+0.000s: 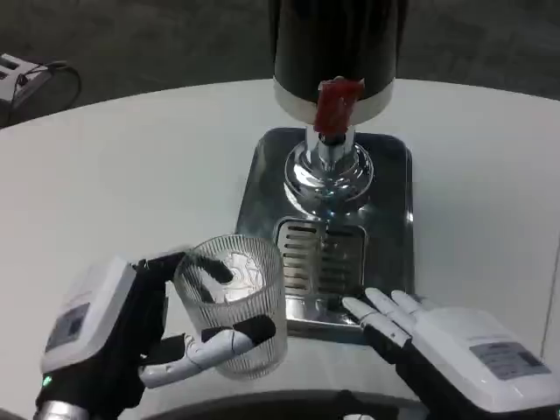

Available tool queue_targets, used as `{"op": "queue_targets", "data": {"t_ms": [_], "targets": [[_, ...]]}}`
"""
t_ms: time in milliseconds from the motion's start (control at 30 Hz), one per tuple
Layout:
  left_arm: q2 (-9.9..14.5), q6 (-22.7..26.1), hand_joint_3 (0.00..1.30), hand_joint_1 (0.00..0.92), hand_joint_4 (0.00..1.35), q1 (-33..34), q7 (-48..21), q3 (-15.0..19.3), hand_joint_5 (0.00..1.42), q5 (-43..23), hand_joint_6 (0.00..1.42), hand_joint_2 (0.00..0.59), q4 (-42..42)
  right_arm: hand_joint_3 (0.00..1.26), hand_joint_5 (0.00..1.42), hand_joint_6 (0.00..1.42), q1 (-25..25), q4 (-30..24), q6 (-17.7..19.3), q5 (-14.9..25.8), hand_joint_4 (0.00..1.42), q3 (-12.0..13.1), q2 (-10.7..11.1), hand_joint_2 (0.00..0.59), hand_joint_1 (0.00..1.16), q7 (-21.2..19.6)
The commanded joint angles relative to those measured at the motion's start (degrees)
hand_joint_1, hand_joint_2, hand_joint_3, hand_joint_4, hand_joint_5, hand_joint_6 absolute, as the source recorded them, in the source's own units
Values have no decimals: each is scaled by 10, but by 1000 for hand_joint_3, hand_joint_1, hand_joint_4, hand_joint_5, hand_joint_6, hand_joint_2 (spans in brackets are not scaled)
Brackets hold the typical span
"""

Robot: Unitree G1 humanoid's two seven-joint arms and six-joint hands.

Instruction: Grasp the cup under the faucet to collect the drink, then remove the cup.

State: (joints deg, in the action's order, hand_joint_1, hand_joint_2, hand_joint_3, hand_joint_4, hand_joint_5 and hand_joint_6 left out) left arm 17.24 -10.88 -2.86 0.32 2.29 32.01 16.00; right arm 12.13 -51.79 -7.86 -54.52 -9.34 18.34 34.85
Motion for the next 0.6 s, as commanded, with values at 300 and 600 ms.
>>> {"op": "queue_targets", "data": {"t_ms": [300, 600], "targets": [[11, 15, 1078, 367, 1151, 118, 22, -12, 1379, -2, 1424, 128, -105, 82, 0, 0, 26, -9, 3, 19, 0, 41, 4, 478, 330, -2], [11, 25, 1078, 367, 1151, 207, 55, -38, 1379, 19, 1424, 128, -218, 83, 0, 0, 16, -5, 1, 35, 0, 53, 8, 478, 330, 2]]}}
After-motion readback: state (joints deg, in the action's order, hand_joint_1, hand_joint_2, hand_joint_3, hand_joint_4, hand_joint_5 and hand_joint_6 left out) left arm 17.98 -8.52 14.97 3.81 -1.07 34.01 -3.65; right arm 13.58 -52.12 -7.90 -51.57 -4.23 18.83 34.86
